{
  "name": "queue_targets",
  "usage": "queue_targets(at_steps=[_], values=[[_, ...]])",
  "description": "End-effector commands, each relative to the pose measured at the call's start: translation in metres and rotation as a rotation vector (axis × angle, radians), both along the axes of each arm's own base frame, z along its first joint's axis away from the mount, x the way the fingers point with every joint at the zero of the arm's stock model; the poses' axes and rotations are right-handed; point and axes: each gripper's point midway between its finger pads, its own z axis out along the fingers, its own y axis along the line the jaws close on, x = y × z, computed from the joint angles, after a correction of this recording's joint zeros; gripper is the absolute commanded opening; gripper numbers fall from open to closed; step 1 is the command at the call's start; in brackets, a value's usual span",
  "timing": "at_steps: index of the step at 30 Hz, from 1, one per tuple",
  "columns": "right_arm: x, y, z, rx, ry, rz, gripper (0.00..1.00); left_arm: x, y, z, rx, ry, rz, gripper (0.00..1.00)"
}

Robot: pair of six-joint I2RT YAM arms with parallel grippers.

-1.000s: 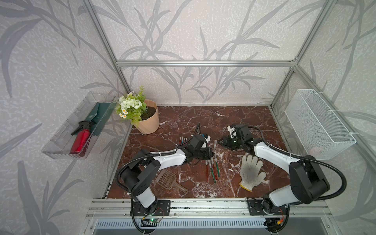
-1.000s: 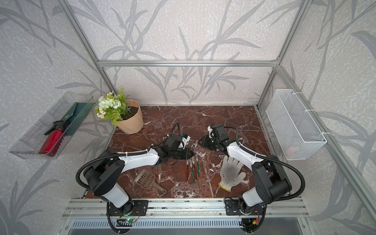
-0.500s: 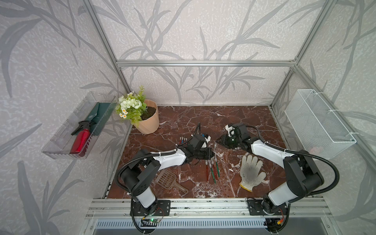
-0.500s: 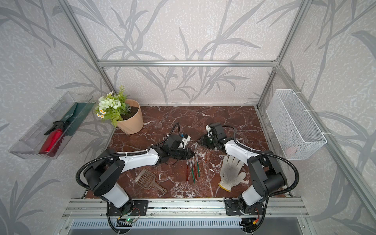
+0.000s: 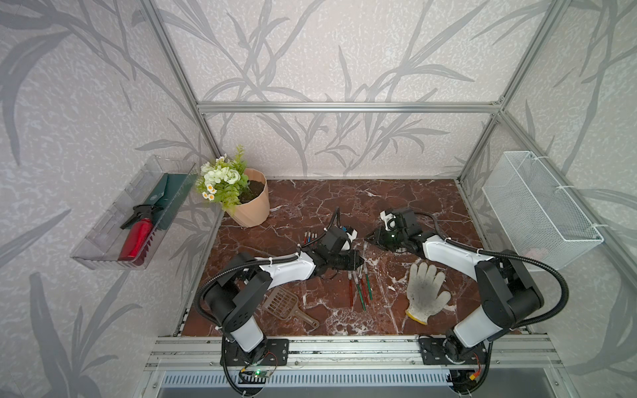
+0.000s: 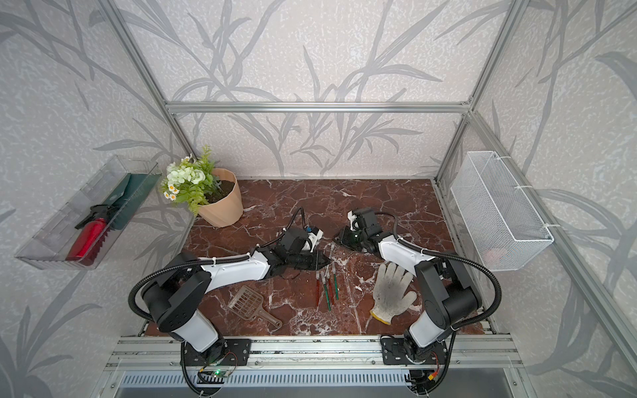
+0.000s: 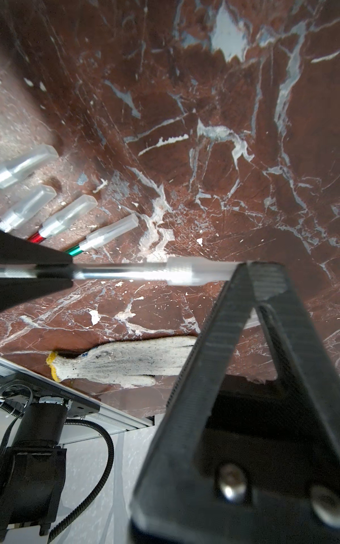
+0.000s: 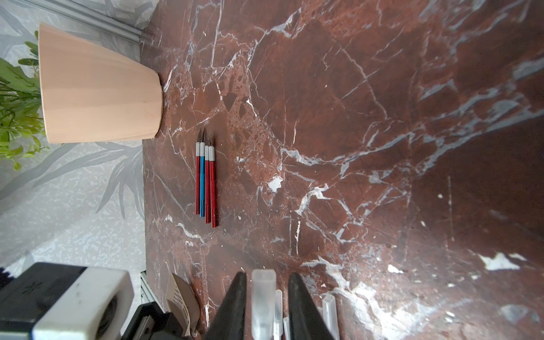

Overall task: Remove protective caps from carving knives
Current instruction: Remove the protective sleeve from the carving knife.

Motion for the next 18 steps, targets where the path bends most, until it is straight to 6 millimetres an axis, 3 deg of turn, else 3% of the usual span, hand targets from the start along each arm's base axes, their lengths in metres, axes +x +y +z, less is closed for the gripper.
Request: queue_targets(at_steps=[1,14,18], values=[[0.0072,0.0064,0.0096,0.022,-0.027,0.010,0.24,-0.0003,-0.0007,0.0062,-0.026,-0.005,0.003,0.08],[0.0067,0.0057,0.0114,0.024,-0.028,0.003,0.09,0.0003,-0.0001,0.0051,-0.023,-0.003,0.007,0.08],[0.0058,0.0061,0.0142,0.028,-0.031,0.004,0.09,0.0007,-0.0006,0.0054,-0.022,-0.005,0.008,0.11]])
